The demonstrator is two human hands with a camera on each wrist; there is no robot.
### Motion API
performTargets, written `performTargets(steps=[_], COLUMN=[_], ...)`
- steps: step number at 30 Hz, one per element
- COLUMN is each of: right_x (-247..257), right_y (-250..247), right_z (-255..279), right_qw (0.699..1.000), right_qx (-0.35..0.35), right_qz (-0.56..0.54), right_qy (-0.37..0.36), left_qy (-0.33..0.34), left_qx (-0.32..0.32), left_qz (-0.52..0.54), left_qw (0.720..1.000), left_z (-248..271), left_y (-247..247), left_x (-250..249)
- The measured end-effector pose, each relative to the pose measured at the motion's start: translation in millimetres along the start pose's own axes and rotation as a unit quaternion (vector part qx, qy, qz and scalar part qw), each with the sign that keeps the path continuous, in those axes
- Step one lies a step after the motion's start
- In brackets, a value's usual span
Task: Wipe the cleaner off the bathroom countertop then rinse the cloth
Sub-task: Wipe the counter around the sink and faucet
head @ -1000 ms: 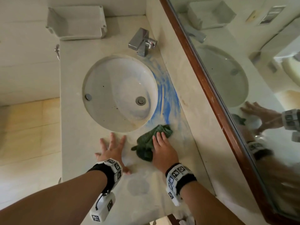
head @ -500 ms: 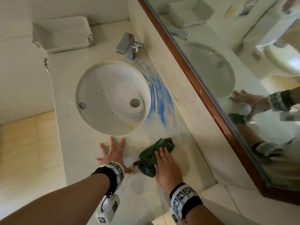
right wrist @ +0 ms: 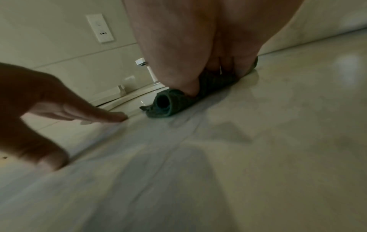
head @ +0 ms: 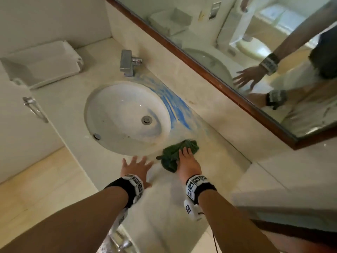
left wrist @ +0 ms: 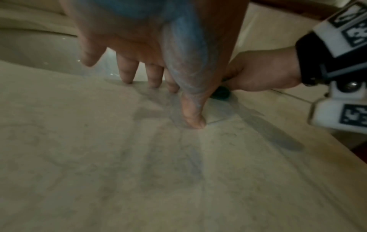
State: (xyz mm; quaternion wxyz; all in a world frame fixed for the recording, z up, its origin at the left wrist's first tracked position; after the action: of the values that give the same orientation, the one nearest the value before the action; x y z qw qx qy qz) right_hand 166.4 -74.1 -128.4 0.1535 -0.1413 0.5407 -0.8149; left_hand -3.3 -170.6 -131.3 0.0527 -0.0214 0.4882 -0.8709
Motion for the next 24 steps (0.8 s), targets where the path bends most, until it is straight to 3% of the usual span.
performTargets(steps=[8,12,17,24], right_x=[51,62,59,53], right_y=[52,67,63,31], right_z=[112,134,115,38], right_qw=[0.981,0.967,0.956,0.946], right_qx=[-0.03,-0.052,-0.064,-0.094], right_qz=[-0.125,-0.17,-0.198,-0.217], right_qy=[0.146,0.182,0.209,0.222], left_qy=[0.128,0.161,0.207,0.204], left_qx=[0.039,0.035,0.03,-0.053], left_qz=[-0.067,-0.103,-0.139,-0.046], left_qw=[0.989,0.981,0.968,0.976], left_z=[10,9,0,-59], left_y=[0,-1,-12,-71], left_x=[22,25,29,56])
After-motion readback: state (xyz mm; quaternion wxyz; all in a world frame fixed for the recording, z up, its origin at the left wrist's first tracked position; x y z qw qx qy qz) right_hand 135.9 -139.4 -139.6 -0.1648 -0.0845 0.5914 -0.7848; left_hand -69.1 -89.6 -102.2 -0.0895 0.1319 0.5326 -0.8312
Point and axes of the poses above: each hand's wrist, its own z-axis away from the middle knuckle, its own y-axis out of the palm, x = y × z, the point moved 5 cm from there along -z, towards the middle knuckle, and after that the axes turned 10 degrees about -x, right-handed, at the moved point
